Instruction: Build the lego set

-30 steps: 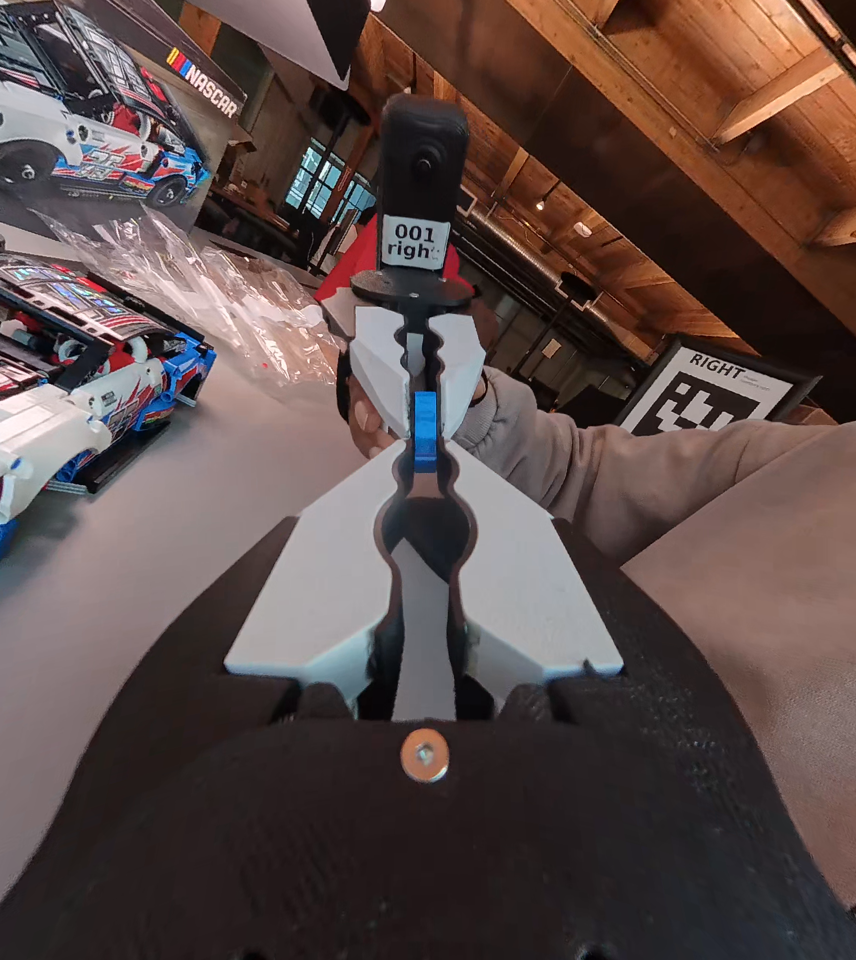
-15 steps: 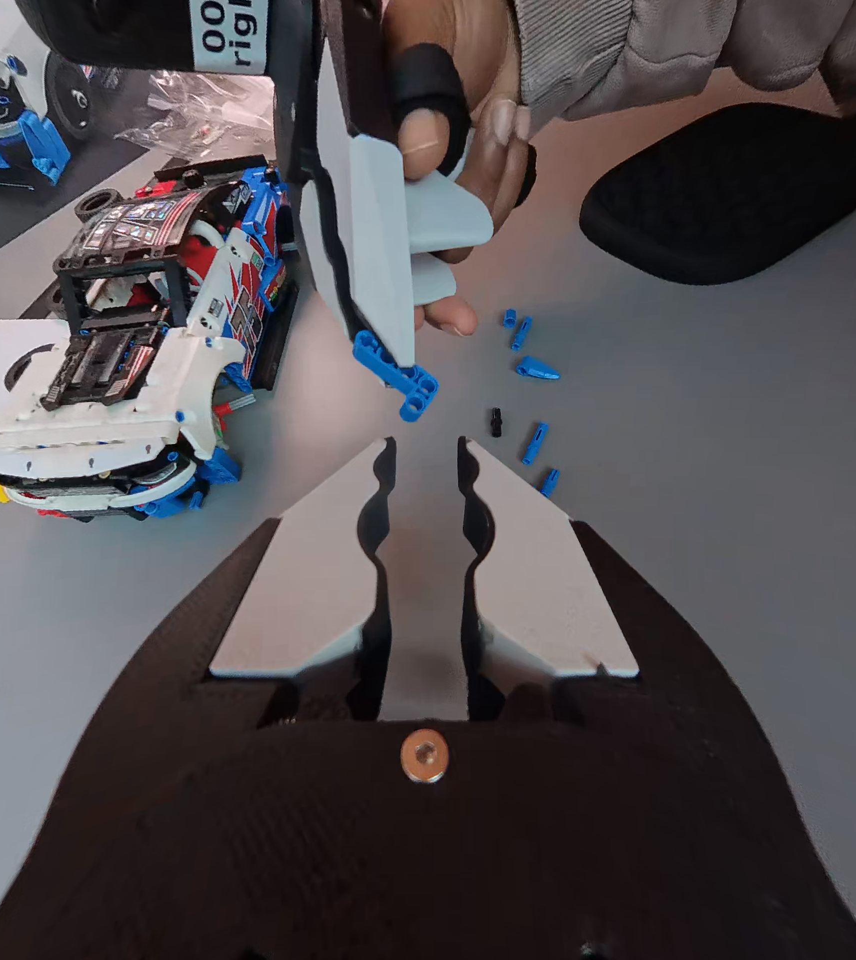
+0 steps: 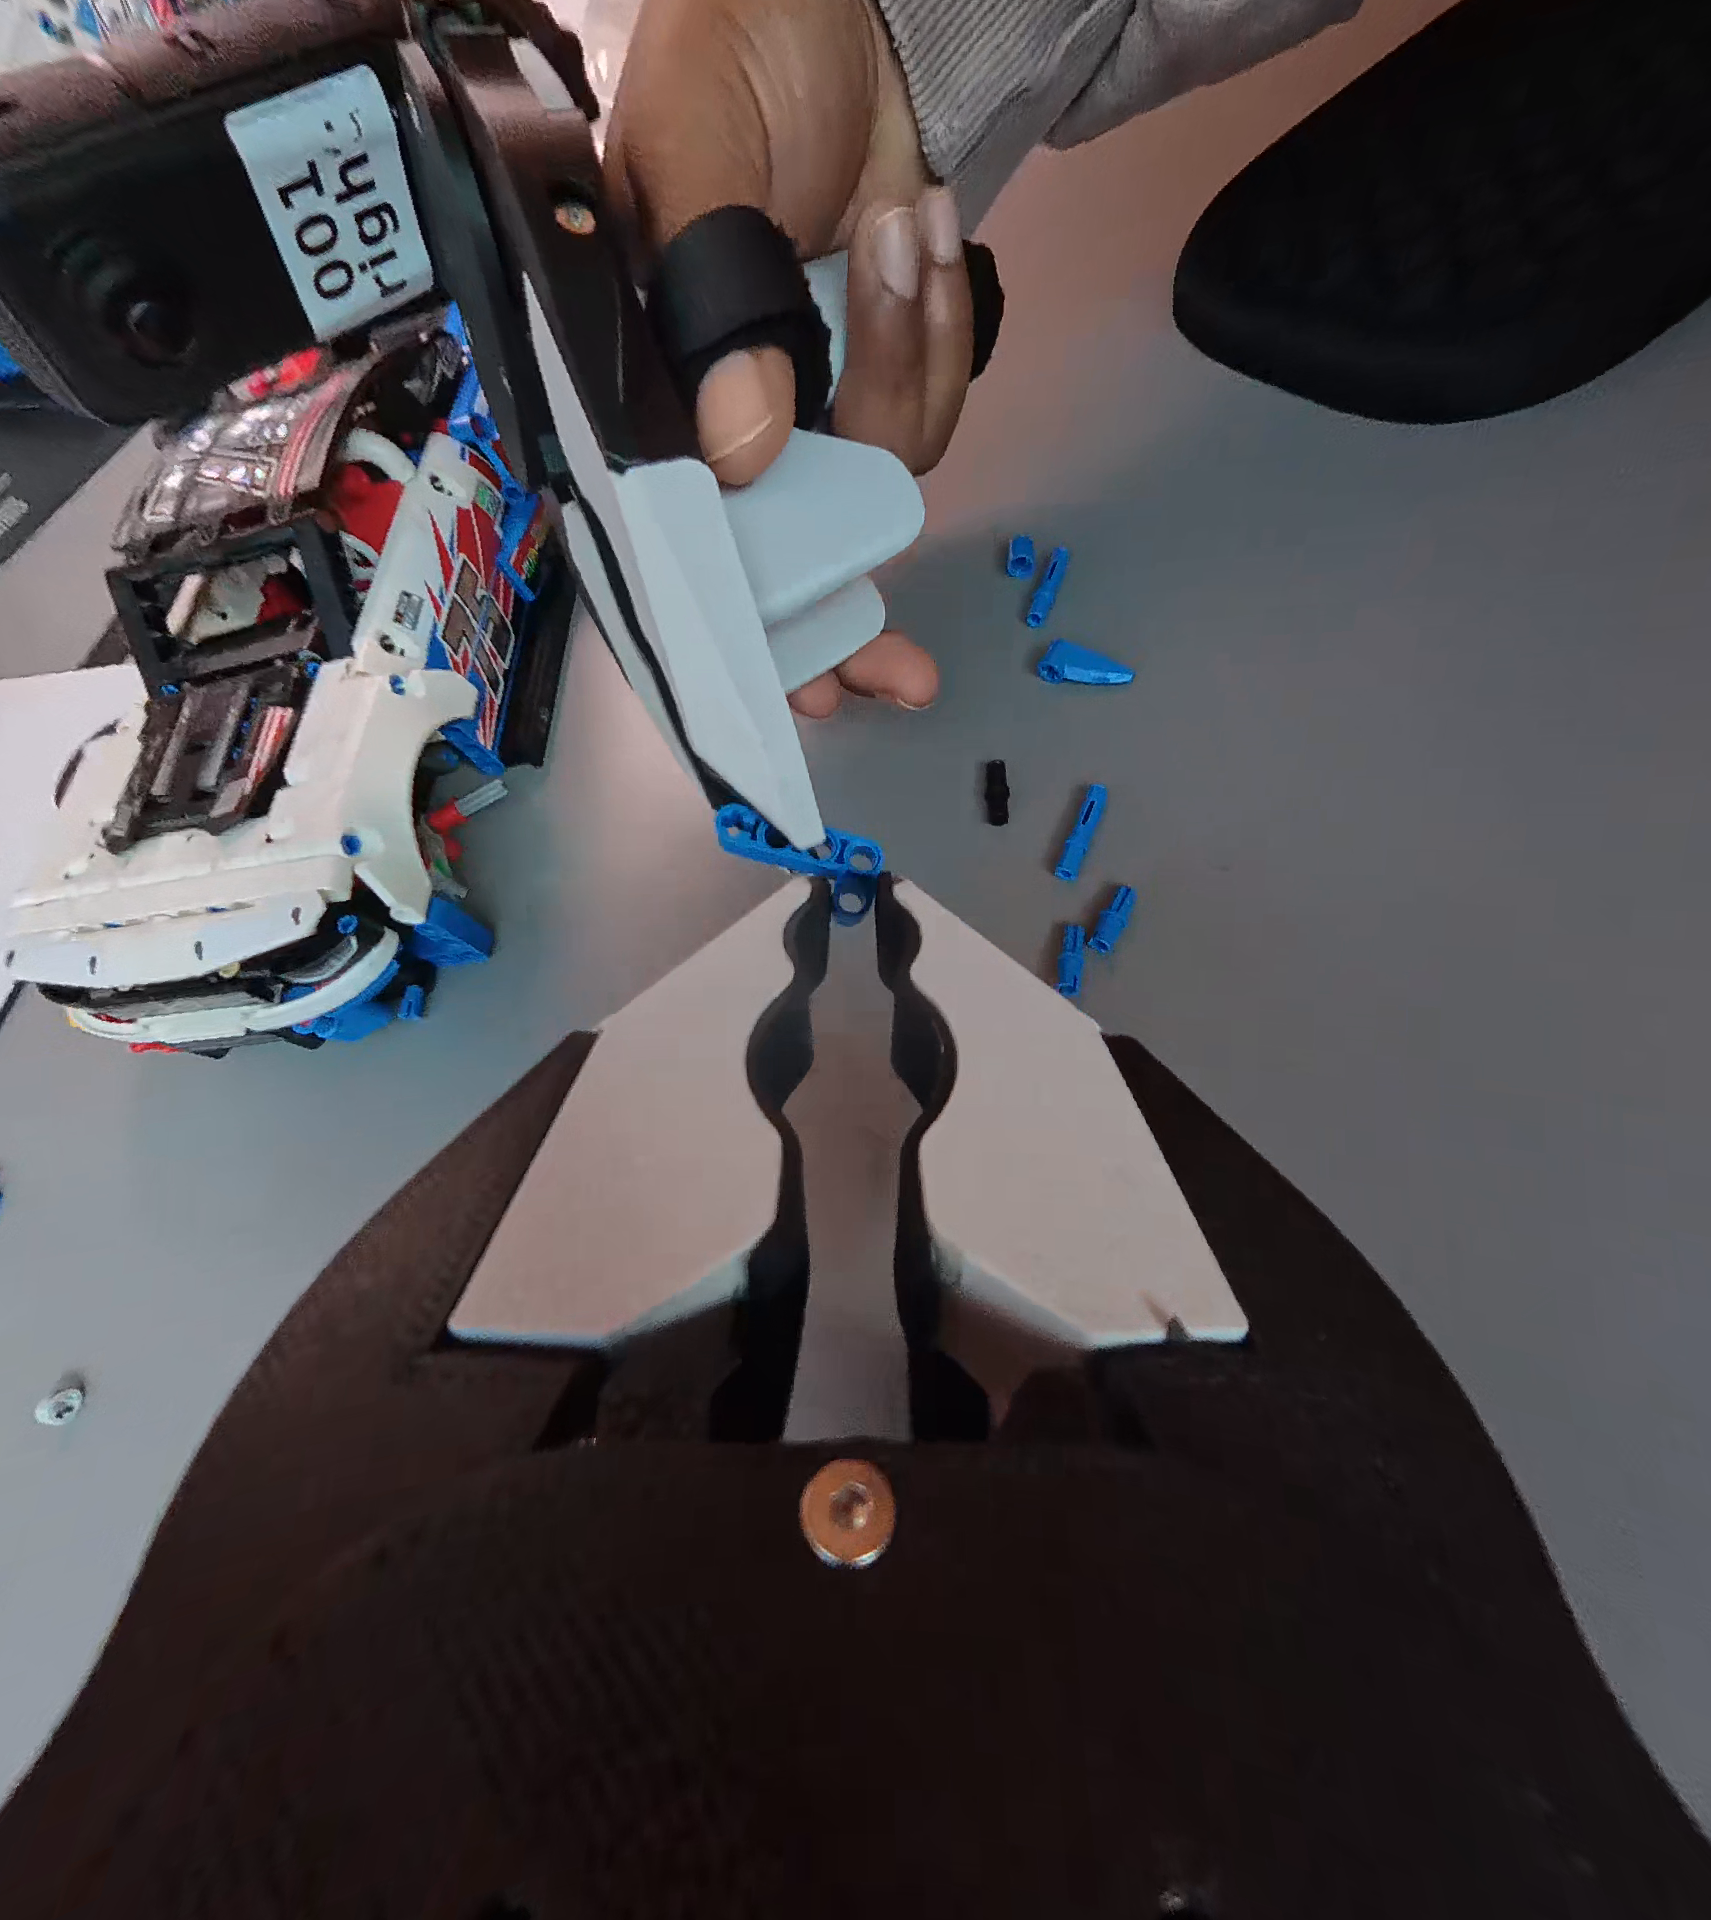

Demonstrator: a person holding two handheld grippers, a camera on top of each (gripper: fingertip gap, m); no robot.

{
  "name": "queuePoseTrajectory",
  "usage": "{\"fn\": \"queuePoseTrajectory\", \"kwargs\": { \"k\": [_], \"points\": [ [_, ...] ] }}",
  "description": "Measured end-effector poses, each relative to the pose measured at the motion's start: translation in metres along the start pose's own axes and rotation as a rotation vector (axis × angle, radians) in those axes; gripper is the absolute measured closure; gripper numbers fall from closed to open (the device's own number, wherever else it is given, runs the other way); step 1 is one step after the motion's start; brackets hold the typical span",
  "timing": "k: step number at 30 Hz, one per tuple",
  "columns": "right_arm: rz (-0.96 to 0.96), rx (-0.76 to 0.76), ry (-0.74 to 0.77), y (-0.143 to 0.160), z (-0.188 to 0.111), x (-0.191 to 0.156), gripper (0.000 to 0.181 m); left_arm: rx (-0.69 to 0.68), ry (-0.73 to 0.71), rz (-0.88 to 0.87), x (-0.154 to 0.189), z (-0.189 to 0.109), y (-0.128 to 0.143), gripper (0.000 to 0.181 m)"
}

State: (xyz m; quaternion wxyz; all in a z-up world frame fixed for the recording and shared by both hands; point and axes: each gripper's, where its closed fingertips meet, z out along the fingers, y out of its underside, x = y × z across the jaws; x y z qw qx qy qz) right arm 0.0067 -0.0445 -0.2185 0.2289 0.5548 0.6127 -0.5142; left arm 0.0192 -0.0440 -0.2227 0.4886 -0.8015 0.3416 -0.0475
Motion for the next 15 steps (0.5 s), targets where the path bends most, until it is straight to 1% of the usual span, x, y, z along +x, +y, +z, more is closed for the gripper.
{"fn": "queuePoseTrajectory", "kwargs": {
  "k": [2,3,5,7,9,11,13,15],
  "points": [
    [-0.114,-0.026,0.134,0.001,-0.003,0.013,0.17,-0.049,0.025,-0.058,0.003,0.005,0.007,0.176],
    [-0.193,-0.034,0.189,0.001,-0.008,0.014,0.167,-0.073,0.053,-0.08,0.007,0.007,0.011,0.176],
    [-0.355,-0.063,0.271,0.006,-0.016,0.006,0.167,-0.117,0.056,-0.102,0.008,0.009,0.019,0.176],
    [-0.504,-0.147,0.371,0.025,-0.019,0.001,0.165,-0.133,0.078,-0.121,0.012,0.01,0.02,0.176],
    [-0.622,-0.242,0.491,0.048,-0.017,0.002,0.165,-0.152,0.115,-0.148,0.018,0.011,0.023,0.176],
    [-0.703,-0.28,0.593,0.063,-0.011,0.005,0.165,-0.174,0.126,-0.142,0.021,0.013,0.027,0.176],
    [-0.735,-0.293,0.639,0.072,-0.003,0.005,0.165,-0.18,0.118,-0.144,0.021,0.015,0.027,0.176],
    [-0.745,-0.3,0.687,0.075,0.001,0.008,0.165,-0.18,0.119,-0.149,0.022,0.016,0.026,0.175]
  ]
}}
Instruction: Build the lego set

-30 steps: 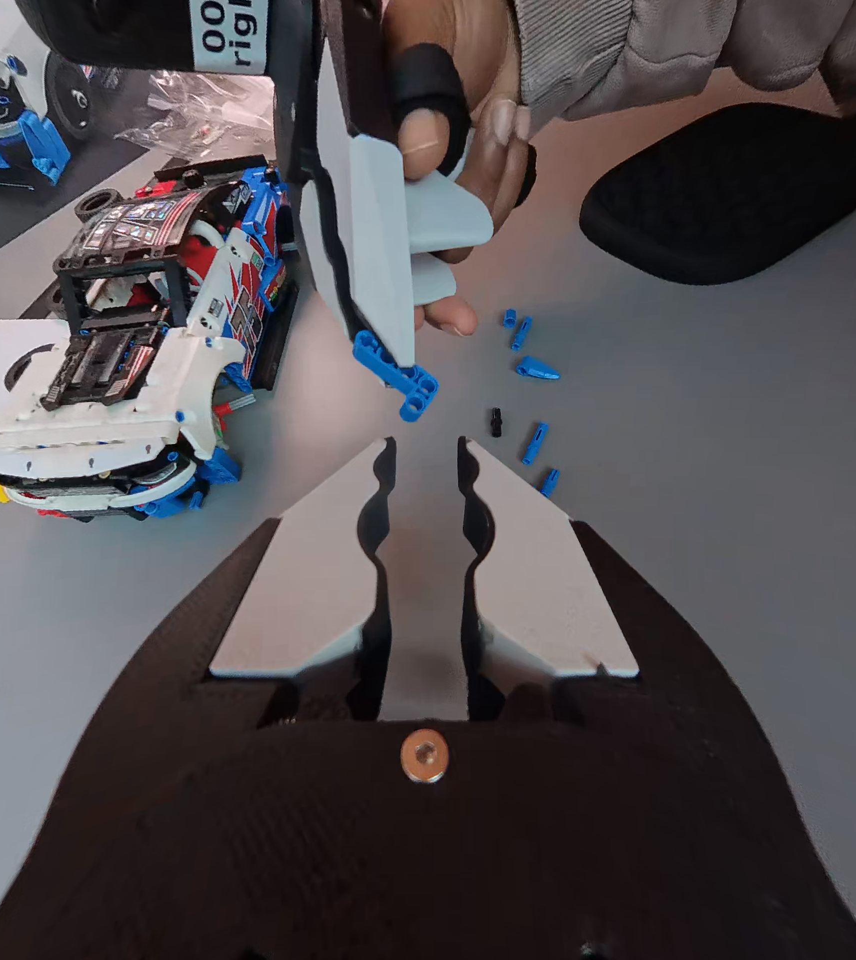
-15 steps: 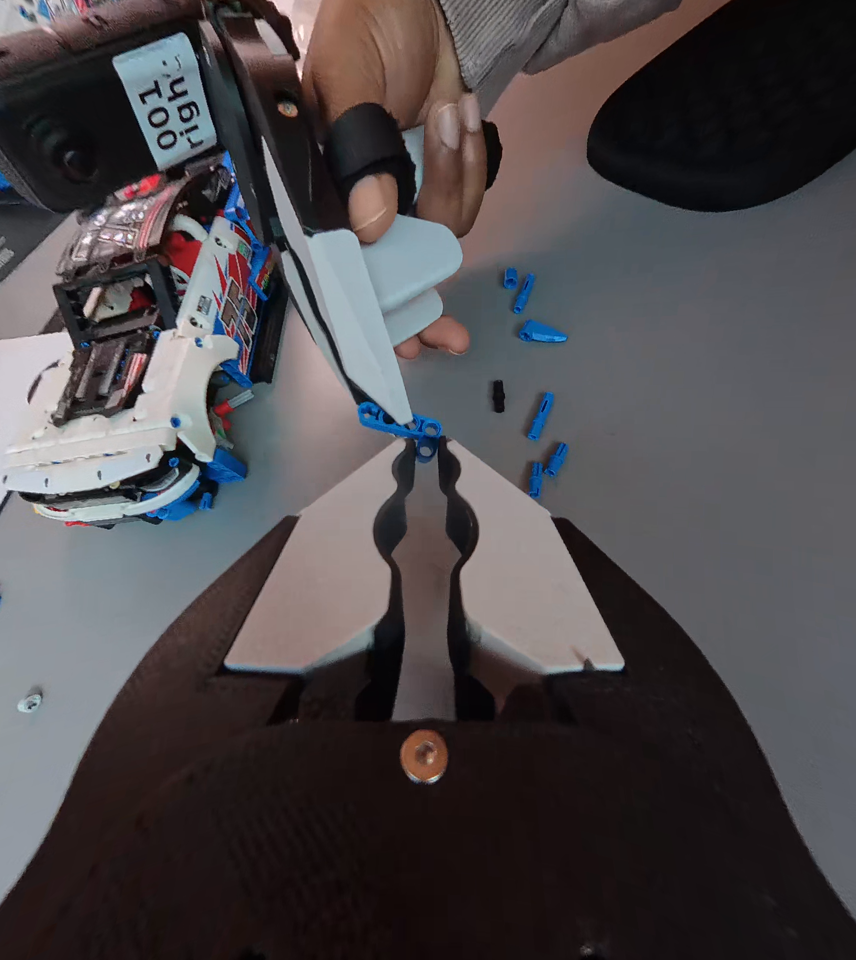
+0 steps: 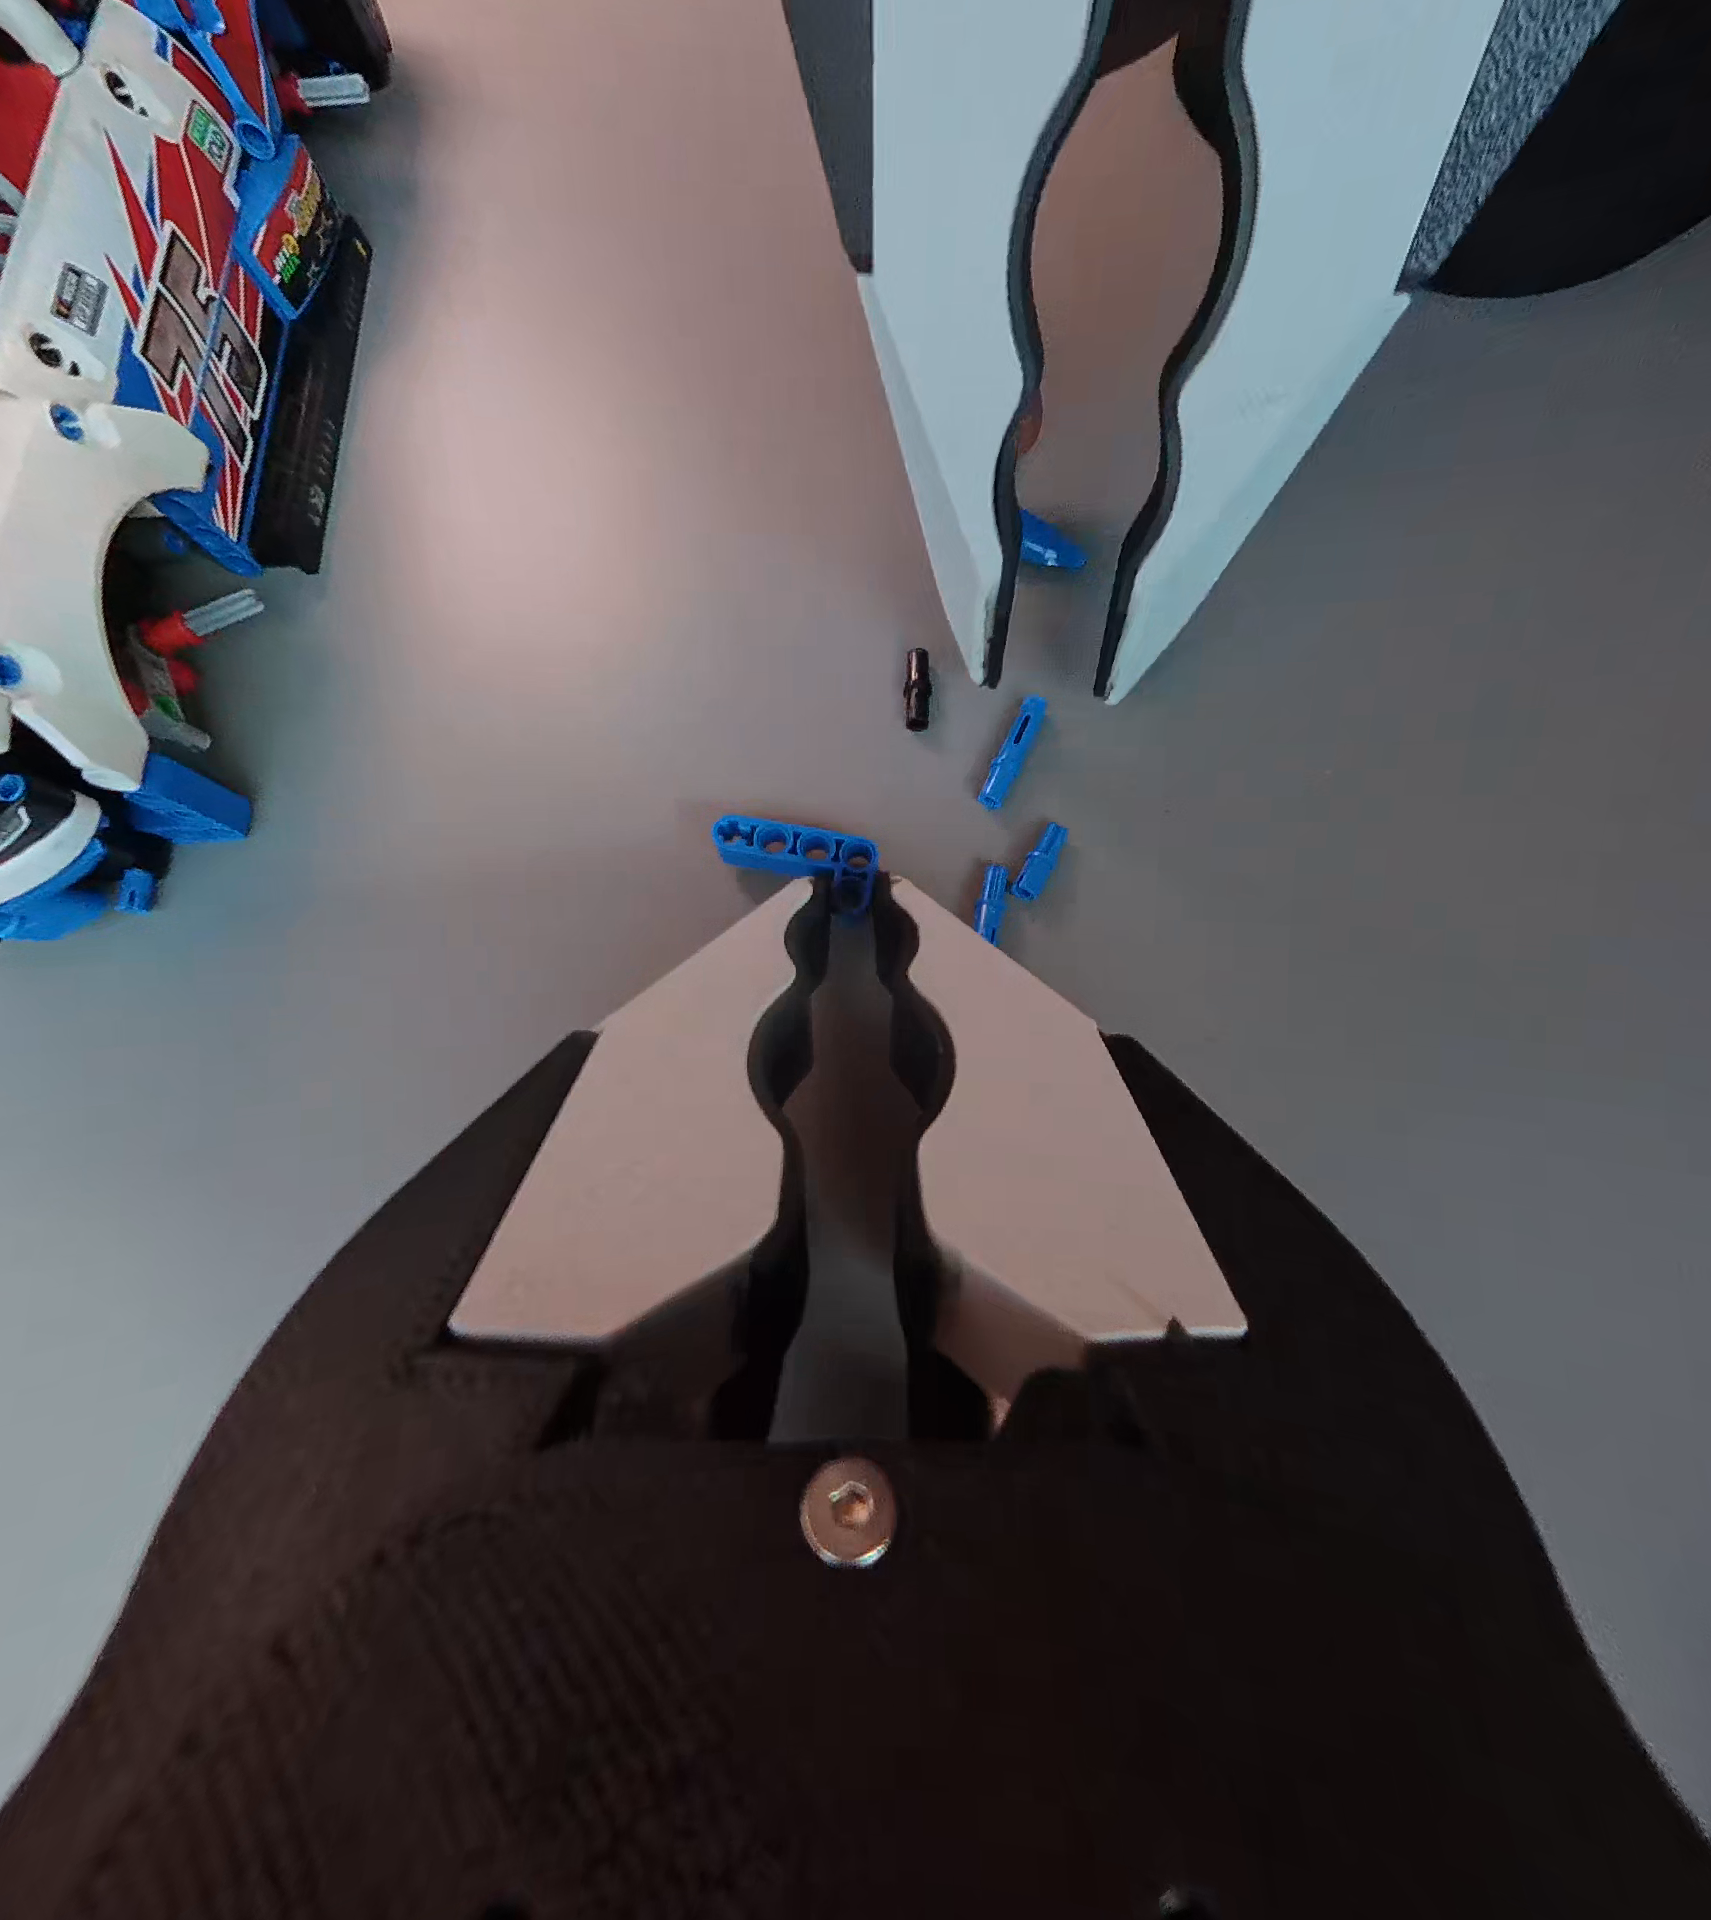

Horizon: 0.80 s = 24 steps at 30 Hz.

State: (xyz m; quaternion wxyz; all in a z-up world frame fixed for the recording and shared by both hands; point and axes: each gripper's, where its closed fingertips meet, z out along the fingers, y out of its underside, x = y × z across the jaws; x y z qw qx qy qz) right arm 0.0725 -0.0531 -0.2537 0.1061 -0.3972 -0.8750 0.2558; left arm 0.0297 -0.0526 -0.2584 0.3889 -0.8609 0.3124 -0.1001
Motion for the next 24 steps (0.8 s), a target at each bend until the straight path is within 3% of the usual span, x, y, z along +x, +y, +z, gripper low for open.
{"fn": "queuePoseTrajectory", "kwargs": {
  "k": [12,19,24],
  "points": [
    [0.02,-0.084,-0.013,-0.004,0.01,0.003,0.174,-0.016,0.03,-0.035,0.004,-0.004,0.003,0.172],
    [-0.015,-0.122,0.001,0.0,0.009,0.003,0.179,-0.012,0.025,-0.013,0.009,0.0,-0.001,0.181],
    [0.01,-0.009,0.022,-0.011,-0.005,0.008,0.179,0.019,0.012,-0.026,0.005,-0.005,-0.007,0.174]
  ]
}}
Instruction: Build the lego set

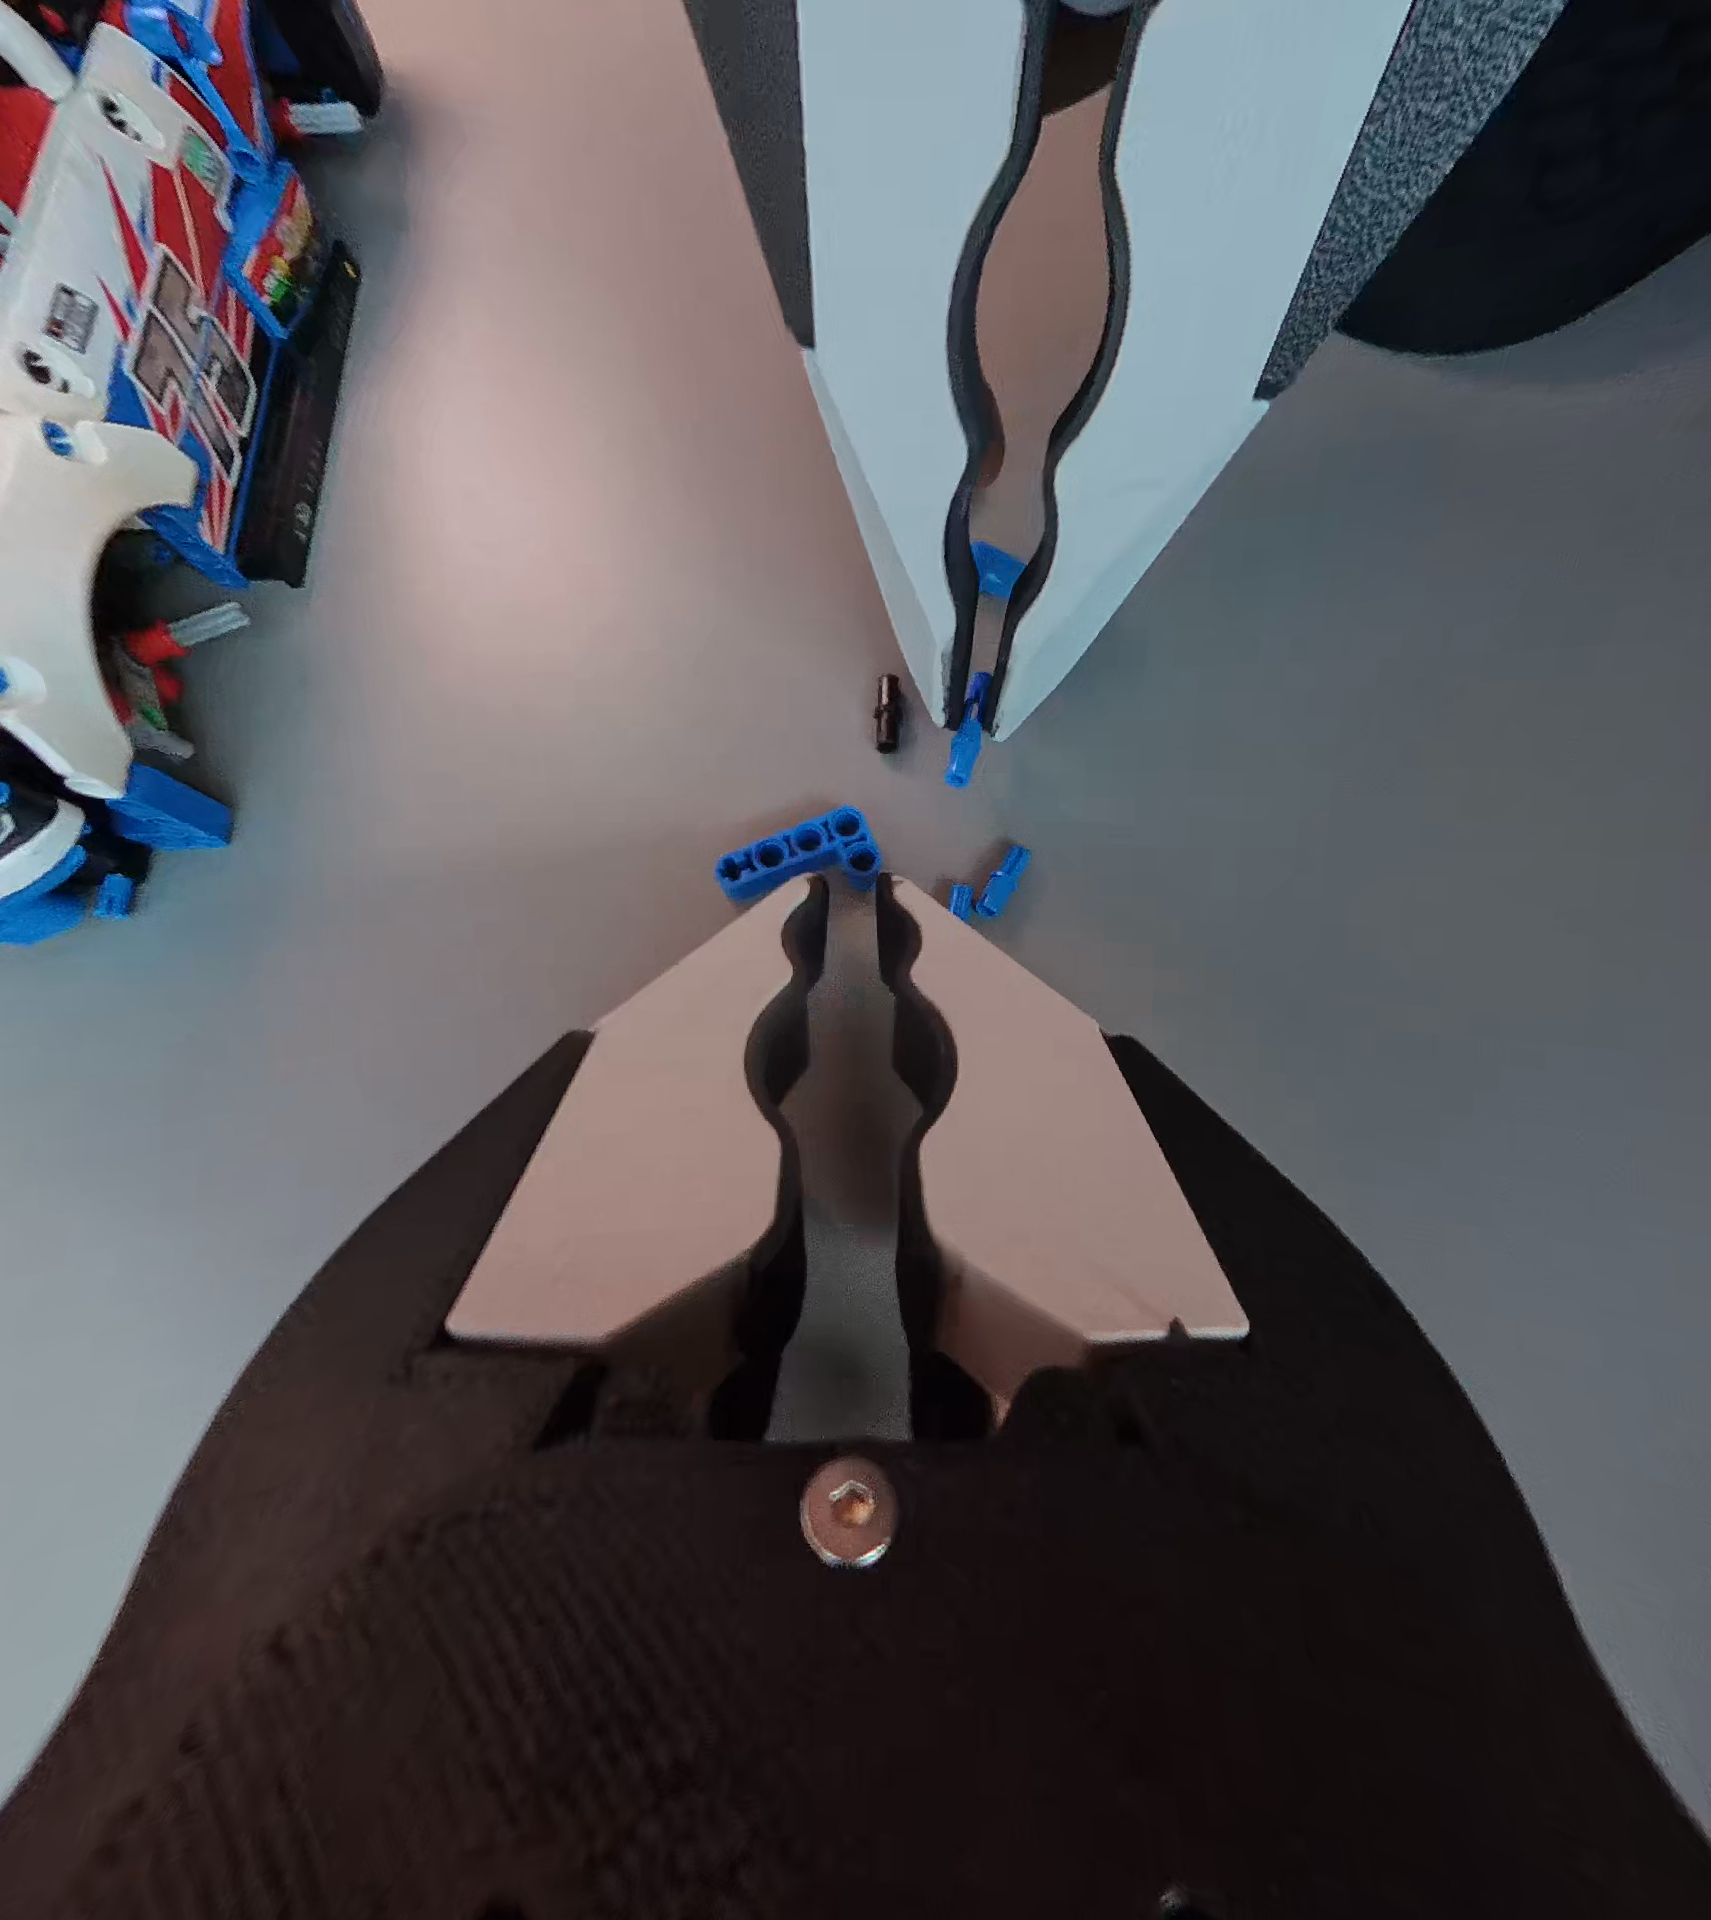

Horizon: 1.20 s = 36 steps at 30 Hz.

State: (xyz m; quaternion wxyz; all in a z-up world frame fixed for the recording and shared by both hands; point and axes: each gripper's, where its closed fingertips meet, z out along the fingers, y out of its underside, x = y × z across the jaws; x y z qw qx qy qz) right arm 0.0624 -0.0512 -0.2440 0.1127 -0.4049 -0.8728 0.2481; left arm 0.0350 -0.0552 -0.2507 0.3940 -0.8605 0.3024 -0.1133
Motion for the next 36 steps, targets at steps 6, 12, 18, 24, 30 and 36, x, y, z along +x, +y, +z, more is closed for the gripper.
{"fn": "queuePoseTrajectory", "kwargs": {
  "k": [6,12,18,24,30,36],
  "points": [
    [0.124,0.552,0.092,-0.067,-0.057,0.031,0.179,0.36,0.02,-0.099,-0.012,-0.034,-0.051,0.159],
    [0.343,1.017,0.065,-0.102,-0.081,0.045,0.18,0.603,-0.109,-0.162,-0.031,-0.061,-0.08,0.154],
    [0.385,1.109,0.041,-0.106,-0.077,0.045,0.18,0.653,-0.095,-0.18,-0.03,-0.064,-0.084,0.167],
    [0.408,1.12,-0.004,-0.102,-0.074,0.045,0.18,0.638,-0.076,-0.205,-0.032,-0.063,-0.081,0.181],
    [0.499,1.122,-0.095,-0.098,-0.072,0.047,0.18,0.608,-0.06,-0.21,-0.032,-0.06,-0.077,0.181],
    [0.721,1.249,-0.262,-0.093,-0.088,0.057,0.18,0.634,-0.166,-0.121,-0.037,-0.067,-0.08,0.181]
  ]
}}
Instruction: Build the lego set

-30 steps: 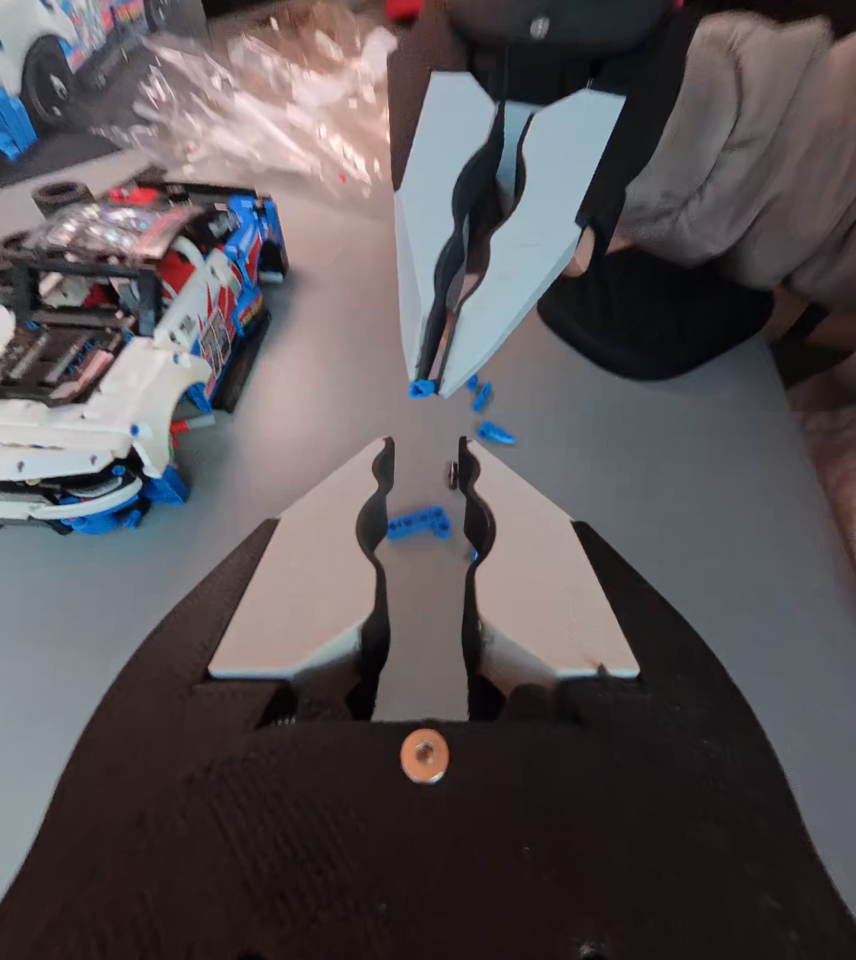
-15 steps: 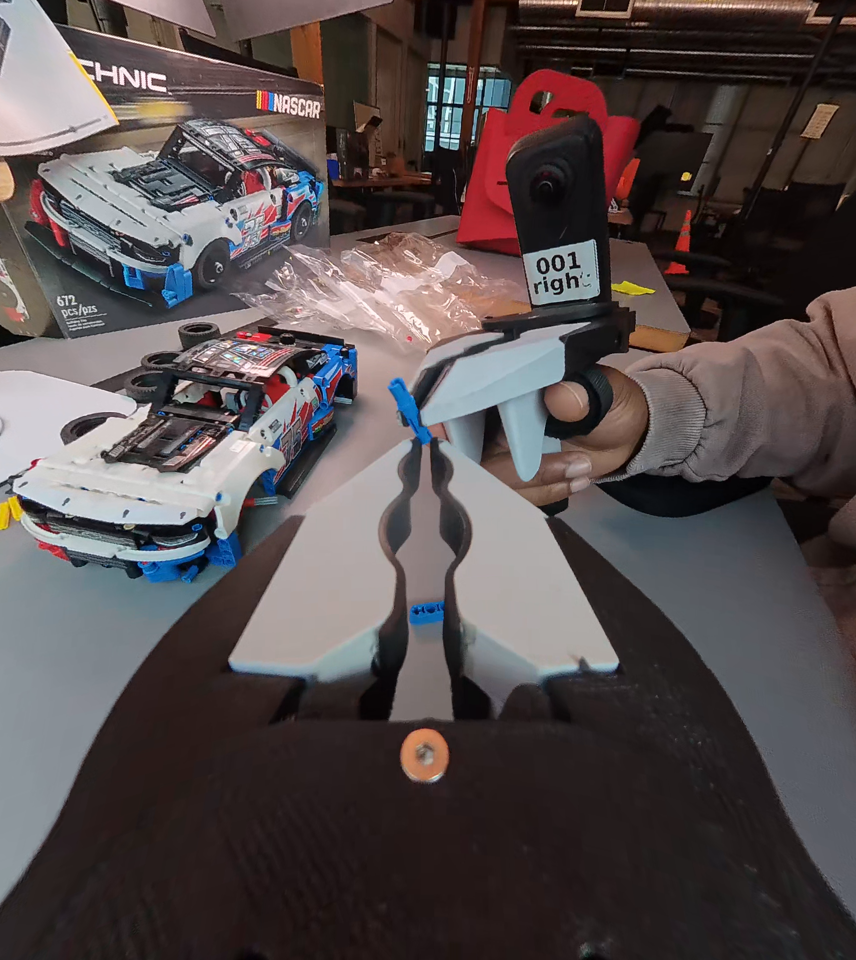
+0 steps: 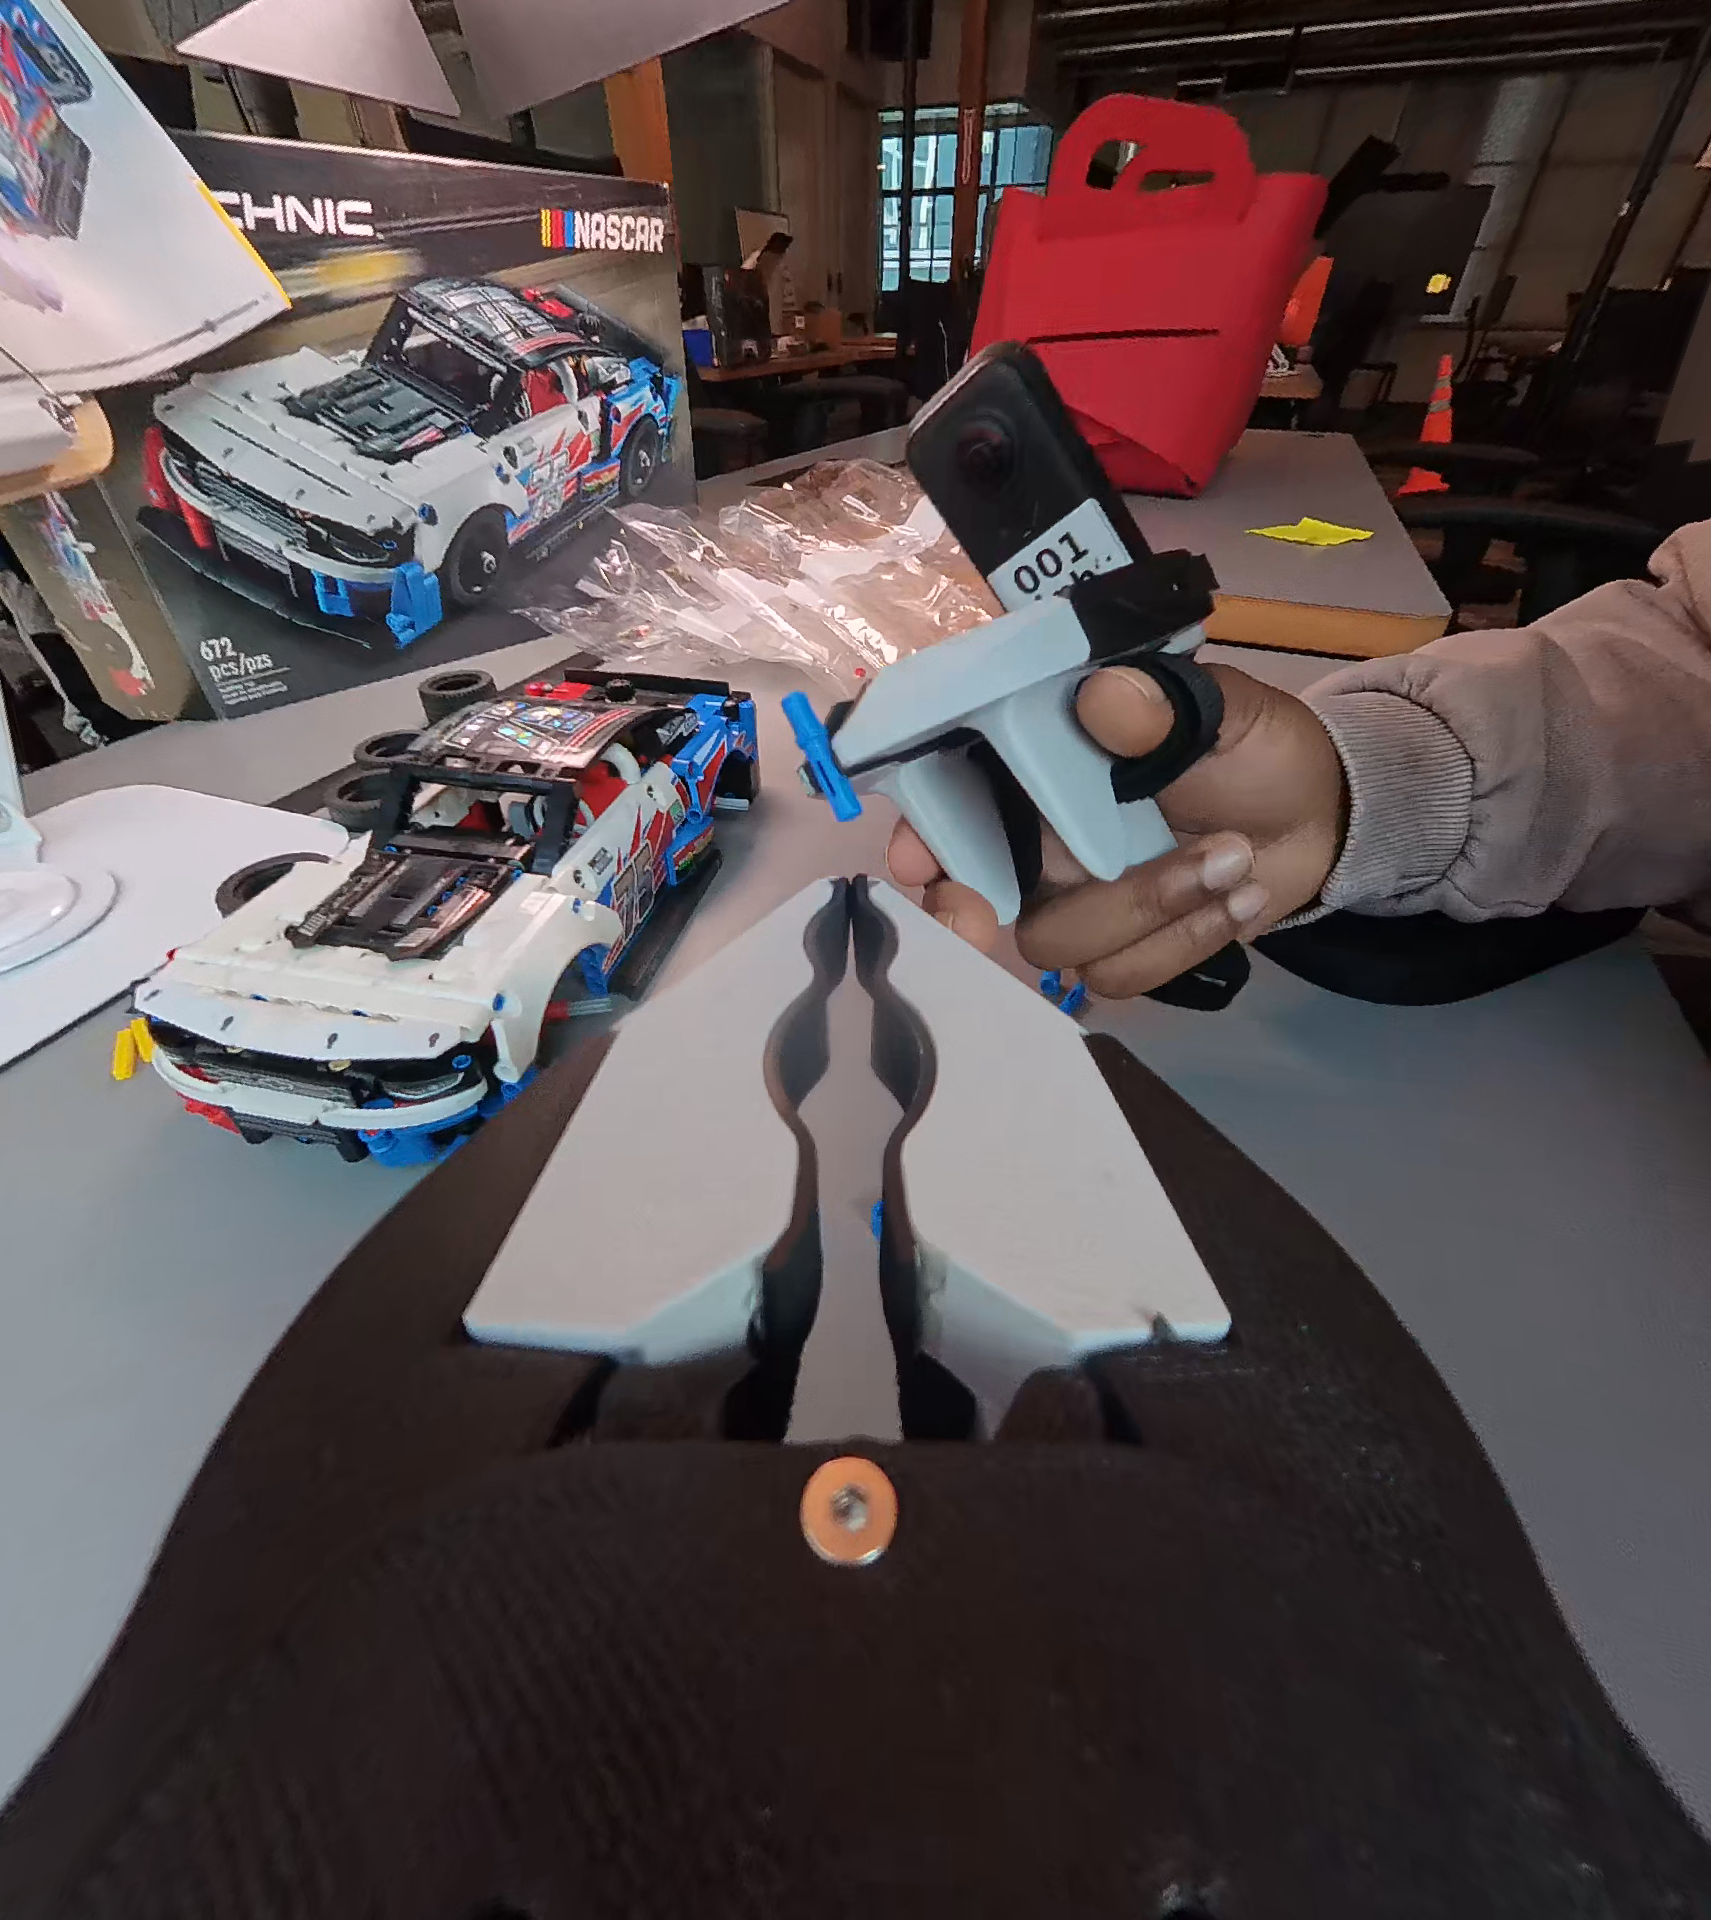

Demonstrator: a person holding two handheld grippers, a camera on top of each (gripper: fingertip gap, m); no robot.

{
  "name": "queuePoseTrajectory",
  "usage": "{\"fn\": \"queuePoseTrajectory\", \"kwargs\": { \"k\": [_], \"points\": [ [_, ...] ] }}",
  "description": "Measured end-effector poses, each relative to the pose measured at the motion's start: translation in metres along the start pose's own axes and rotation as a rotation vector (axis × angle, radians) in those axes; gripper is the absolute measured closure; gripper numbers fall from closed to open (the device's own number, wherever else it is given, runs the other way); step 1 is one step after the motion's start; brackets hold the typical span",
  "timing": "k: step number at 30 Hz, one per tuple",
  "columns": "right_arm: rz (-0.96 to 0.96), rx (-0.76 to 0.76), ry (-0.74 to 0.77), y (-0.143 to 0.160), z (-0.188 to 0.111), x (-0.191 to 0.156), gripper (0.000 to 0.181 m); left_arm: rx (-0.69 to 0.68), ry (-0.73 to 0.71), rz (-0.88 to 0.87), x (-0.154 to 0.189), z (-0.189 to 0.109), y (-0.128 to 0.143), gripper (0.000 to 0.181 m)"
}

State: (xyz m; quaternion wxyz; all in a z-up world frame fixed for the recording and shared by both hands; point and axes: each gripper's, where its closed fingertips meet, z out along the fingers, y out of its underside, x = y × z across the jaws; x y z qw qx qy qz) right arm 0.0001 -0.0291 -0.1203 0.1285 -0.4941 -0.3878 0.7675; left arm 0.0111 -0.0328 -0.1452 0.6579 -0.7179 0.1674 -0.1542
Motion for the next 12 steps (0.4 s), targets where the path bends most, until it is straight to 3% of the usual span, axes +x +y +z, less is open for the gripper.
{"fn": "queuePoseTrajectory", "kwargs": {
  "k": [6,12],
  "points": [
    [0.292,0.077,-0.111,-0.008,-0.003,-0.002,0.181,0.056,-0.099,0.092,-0.008,-0.004,-0.011,0.174],
    [0.51,0.058,-0.213,0.001,0.0,-0.007,0.18,0.057,-0.146,0.327,0.002,-0.004,-0.016,0.168]
  ]
}}
